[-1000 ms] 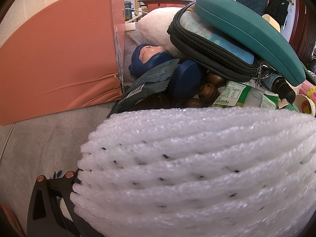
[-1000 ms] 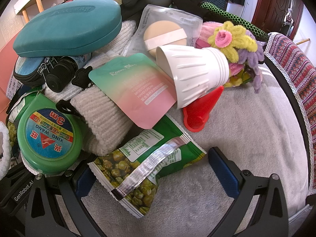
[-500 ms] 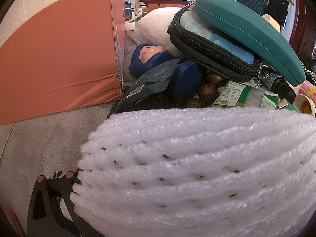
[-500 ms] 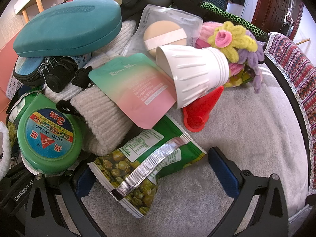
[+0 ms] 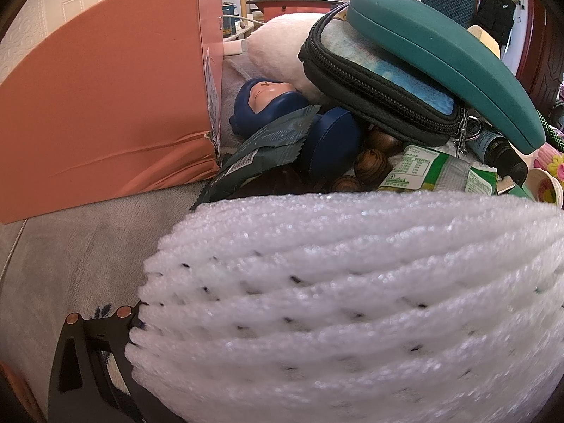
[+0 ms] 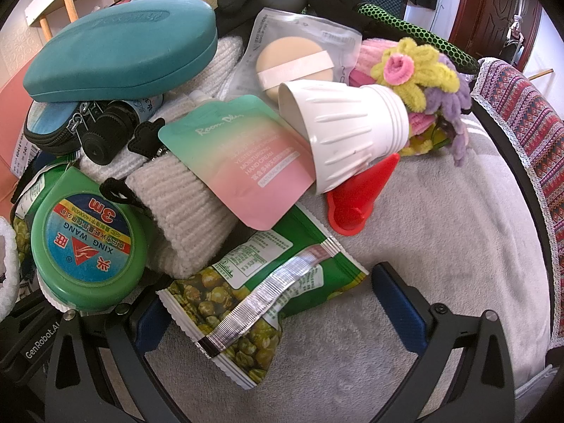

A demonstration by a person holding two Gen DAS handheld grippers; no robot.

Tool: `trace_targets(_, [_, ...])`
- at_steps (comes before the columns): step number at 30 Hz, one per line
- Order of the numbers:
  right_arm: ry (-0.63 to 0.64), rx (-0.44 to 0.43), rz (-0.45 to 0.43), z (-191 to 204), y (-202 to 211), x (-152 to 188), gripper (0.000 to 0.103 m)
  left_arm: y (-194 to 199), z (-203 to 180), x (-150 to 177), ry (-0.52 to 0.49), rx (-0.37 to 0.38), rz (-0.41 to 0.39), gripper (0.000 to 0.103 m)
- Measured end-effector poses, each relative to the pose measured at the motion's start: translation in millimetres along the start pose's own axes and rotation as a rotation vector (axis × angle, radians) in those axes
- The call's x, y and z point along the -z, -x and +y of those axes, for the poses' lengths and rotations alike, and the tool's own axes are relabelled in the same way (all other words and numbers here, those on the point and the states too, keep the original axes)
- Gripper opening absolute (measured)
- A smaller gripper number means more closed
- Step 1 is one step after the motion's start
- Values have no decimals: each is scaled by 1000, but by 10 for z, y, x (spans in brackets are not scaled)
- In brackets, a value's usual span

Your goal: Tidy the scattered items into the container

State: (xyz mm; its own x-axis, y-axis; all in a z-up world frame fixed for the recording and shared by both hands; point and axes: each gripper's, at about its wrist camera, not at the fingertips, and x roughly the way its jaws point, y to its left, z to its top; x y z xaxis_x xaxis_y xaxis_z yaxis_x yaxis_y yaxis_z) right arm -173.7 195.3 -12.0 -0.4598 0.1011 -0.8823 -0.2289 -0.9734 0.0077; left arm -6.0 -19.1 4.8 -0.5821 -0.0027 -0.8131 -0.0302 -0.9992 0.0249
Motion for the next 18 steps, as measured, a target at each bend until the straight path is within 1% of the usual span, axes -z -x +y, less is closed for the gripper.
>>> trace_targets(11, [-3,-3,-5,-4,11,-17,103,-9,10,-22,-2,-1,0,103])
trace_targets(18, [-2,4,17,0,0,-148,102,-31,37,-73,1,3,-3,103])
